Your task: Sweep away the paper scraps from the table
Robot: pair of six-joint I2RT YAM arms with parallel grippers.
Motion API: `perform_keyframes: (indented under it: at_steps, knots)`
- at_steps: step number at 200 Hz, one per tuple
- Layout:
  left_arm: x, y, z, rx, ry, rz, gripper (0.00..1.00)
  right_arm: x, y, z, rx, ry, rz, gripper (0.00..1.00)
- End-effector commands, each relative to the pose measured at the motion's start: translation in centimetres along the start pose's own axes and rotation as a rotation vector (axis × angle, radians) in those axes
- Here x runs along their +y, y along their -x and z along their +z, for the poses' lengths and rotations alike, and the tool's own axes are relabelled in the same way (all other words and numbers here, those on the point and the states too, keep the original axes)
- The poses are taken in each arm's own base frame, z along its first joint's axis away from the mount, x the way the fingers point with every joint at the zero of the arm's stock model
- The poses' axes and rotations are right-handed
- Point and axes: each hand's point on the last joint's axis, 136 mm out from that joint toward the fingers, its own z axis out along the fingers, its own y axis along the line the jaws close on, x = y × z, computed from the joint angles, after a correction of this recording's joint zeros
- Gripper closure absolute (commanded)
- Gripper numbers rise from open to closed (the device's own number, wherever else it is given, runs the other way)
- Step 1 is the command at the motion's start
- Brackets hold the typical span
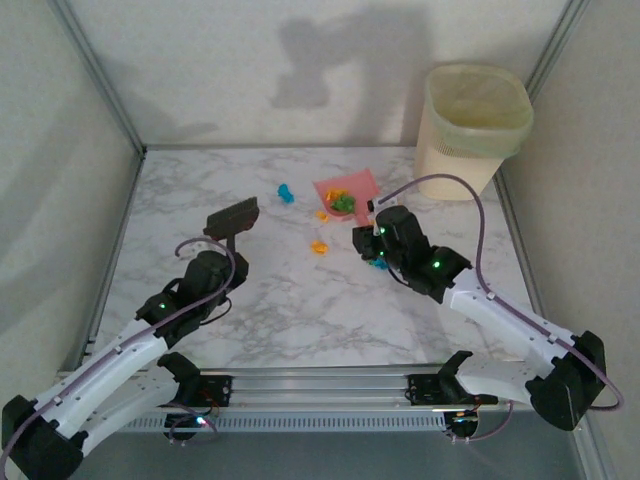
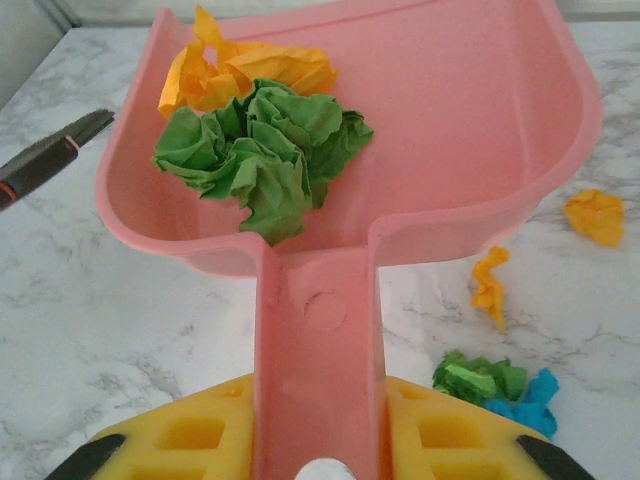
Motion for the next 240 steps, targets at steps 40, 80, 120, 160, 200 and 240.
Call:
perform_keyframes:
  at_steps: [40, 80, 120, 160, 200, 240]
  knots:
    - [-1.1, 1.0, 0.2, -0.15, -0.028, 0.163, 1.0, -4.1, 4.9, -1.7, 0.046, -0.168, 0.158, 1.0]
    - [-0.4, 0.0, 0.8, -0.124, -0.018, 0.176, 1.0, -6.6, 10.3, -2.7, -0.017, -0.254, 0.206, 1.0]
    - [-0.2, -0.2, 0.7, -0.116, -0.021, 0.164, 1.0, -8.9, 14.3, -2.7, -0.059, -0.255, 0.312, 1.0]
    - [-0.2, -0.4, 0.8, -0.106, -0.017, 0.164, 1.0, -12.4, 18.0, -2.6, -0.096, -0.289, 0.402, 1.0]
    - [-0.4, -0.5, 0.7, -0.1, -0.027, 0.159, 1.0, -15.0, 20.9, -1.9, -0.137, -0.271, 0.496, 1.0]
    - [-0.4, -0.5, 0.6, -0.1, -0.021, 0.162, 1.0, -16.4, 23.6, -1.0, -0.176, -0.231, 0.583, 1.0]
